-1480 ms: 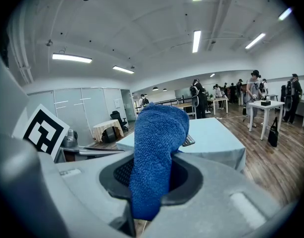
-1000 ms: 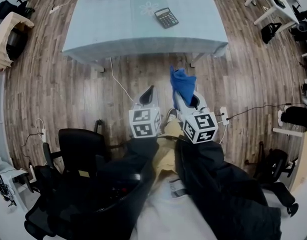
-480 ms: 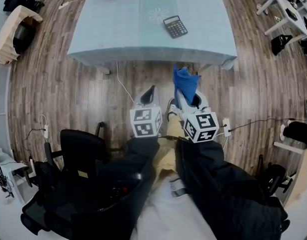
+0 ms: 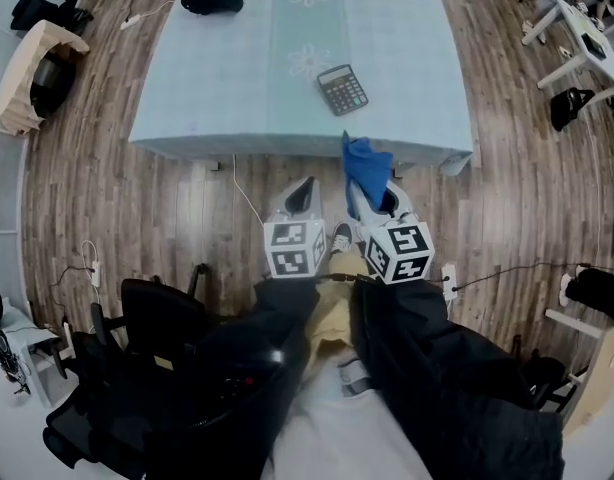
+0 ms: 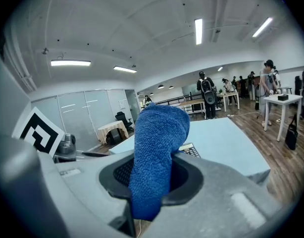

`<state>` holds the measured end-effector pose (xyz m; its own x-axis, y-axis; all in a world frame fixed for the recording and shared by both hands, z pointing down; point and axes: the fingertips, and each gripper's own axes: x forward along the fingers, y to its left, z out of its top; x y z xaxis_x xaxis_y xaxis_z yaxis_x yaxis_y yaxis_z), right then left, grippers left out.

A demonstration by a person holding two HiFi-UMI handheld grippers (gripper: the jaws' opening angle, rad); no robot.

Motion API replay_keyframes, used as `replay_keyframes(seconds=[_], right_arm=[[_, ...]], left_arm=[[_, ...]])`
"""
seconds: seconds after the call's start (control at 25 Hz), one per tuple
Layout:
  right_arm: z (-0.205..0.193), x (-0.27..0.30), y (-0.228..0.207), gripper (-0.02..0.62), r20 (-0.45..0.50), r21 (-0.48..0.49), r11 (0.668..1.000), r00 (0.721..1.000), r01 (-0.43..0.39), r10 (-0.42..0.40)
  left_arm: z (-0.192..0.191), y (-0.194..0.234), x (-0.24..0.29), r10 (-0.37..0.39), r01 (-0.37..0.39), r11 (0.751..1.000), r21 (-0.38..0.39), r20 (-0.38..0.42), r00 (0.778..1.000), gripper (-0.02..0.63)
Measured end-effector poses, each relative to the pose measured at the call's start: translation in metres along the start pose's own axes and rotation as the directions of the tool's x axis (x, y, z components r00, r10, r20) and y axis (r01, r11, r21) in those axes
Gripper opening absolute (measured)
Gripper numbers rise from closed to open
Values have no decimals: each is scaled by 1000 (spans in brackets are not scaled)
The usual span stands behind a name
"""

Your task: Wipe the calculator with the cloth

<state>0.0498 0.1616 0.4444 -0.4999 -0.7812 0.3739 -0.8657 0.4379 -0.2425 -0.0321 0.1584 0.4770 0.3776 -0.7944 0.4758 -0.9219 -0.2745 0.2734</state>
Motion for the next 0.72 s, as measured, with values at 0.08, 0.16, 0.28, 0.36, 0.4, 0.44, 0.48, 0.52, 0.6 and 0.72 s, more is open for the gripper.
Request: replay_keyframes(seconds=[0.08,0.16,0.28,0.36,0.4,0.44,0.48,0.52,0.6,0.72], right_arm=[[3,13,-6,91,-17,4,1000,1000,-24,24],[7,23,-12,91,-29,7,999,999,-42,42],[11,32,-27,91,-39,9,999,998,-51,51],[13,36,-38,91,-44,12,999,998,-51,51],[14,37,-44,91,-46,13,999,998,-48,48],[14,37,-50,91,-48,15,999,998,-44,45],[13,36,-56,91,-50,17,999,998,-41,42],[13,36,-61,91,-52,20,999,998,-38,39],[13,37,-67,89,-55,23,999,998,-33,34],[13,41,-70,89,-59,25,999,998,-30,32]], left_arm=[[9,7,11,24,-24,1000,-5,0,1000,-3],[18,11,21,42,-42,999,-8,-2,999,-3],[22,6,38,43,-43,999,-8,-14,999,-2],[21,-2,49,33,-33,999,-5,-26,999,-2],[20,-6,55,26,-26,1000,-3,-33,999,-2],[19,-11,61,17,-17,1000,-1,-40,999,-3],[19,-16,66,9,-9,1000,1,-45,999,-3],[19,-19,70,2,-2,1000,3,-49,999,-3],[20,-23,75,-7,8,1000,7,-53,999,-2],[19,-20,81,-9,9,1000,-2,-65,998,-3]])
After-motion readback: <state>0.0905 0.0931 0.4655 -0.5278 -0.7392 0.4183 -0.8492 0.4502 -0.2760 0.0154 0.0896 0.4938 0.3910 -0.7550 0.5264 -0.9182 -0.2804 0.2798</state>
